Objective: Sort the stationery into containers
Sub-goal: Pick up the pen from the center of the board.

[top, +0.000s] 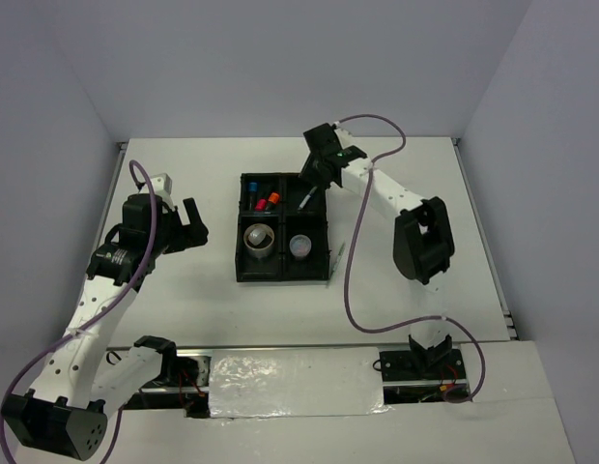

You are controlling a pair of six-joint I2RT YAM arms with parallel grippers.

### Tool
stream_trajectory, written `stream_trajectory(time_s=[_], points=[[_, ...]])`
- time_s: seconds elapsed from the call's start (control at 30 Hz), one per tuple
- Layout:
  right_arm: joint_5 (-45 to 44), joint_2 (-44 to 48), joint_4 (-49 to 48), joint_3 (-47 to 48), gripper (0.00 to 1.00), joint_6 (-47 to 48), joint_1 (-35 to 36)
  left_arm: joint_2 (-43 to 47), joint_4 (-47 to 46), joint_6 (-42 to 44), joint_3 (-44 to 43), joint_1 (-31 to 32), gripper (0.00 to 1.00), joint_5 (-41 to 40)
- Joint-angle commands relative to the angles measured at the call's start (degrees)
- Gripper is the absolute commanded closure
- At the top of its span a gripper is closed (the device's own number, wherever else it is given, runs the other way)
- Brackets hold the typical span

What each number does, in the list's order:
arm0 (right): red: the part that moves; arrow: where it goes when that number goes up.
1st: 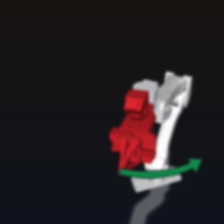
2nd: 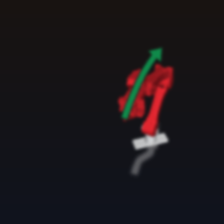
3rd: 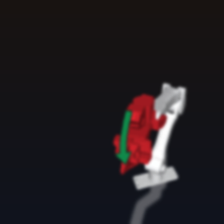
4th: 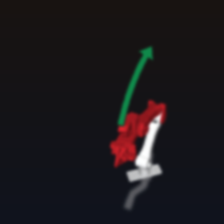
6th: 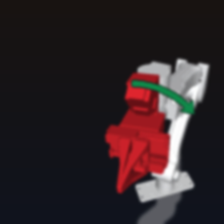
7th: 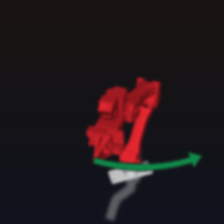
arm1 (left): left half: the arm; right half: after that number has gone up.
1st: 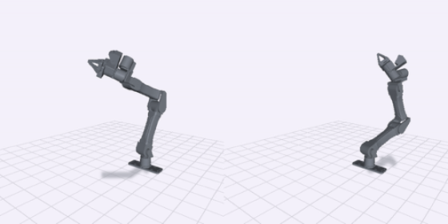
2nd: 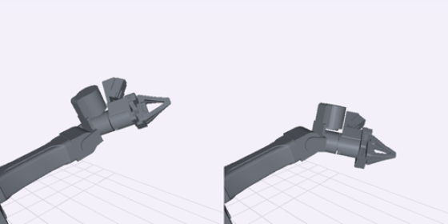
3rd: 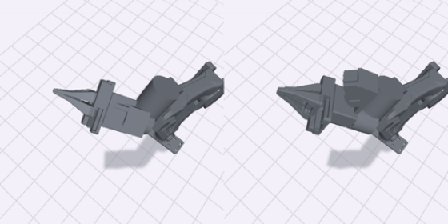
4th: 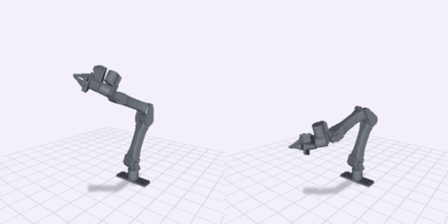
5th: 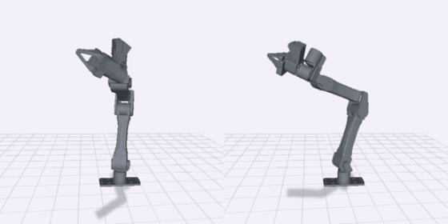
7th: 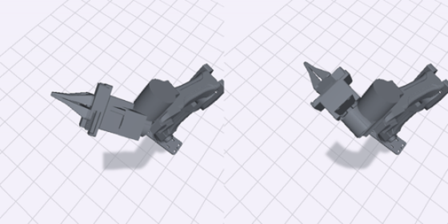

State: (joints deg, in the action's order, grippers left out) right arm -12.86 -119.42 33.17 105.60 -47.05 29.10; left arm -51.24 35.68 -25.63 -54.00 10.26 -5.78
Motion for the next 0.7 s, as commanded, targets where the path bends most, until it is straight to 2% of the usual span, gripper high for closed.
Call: stream_trajectory(time_s=[0.0, 0.07, 0.17, 0.33, 0.47, 0.67], points=[[-4.97, 14.60, -2.39, -10.52, 0.59, 0.73, 0.17, -0.17, -1.93, 0.93, 0.12, -0.33, 0.01, 0.68], [-6.38, 19.29, -6.88, -21.16, 0.59, 0.64, 0.17, -0.09, -2.02, 0.93, 0.12, -0.33, 0.01, 0.86], [-8.49, 26.85, -8.82, -31.64, 0.59, 0.29, 0.43, -0.26, -2.02, 0.93, 0.21, -0.33, 0.01, 1.04], [-8.58, 33.80, -10.84, -44.05, 0.60, -0.32, 0.87, 0.00, -1.93, 0.93, 0.21, -0.42, 0.01, 0.95], [-8.94, 34.52, -11.46, -48.55, 0.61, -1.99, 1.48, 0.09, -1.93, 0.93, 0.21, -0.42, 0.01, 0.68], [-7.80, 31.62, -11.98, -50.40, 0.61, -3.40, 1.40, -0.35, -1.93, 0.84, 0.30, -0.42, 0.01, 0.68]])
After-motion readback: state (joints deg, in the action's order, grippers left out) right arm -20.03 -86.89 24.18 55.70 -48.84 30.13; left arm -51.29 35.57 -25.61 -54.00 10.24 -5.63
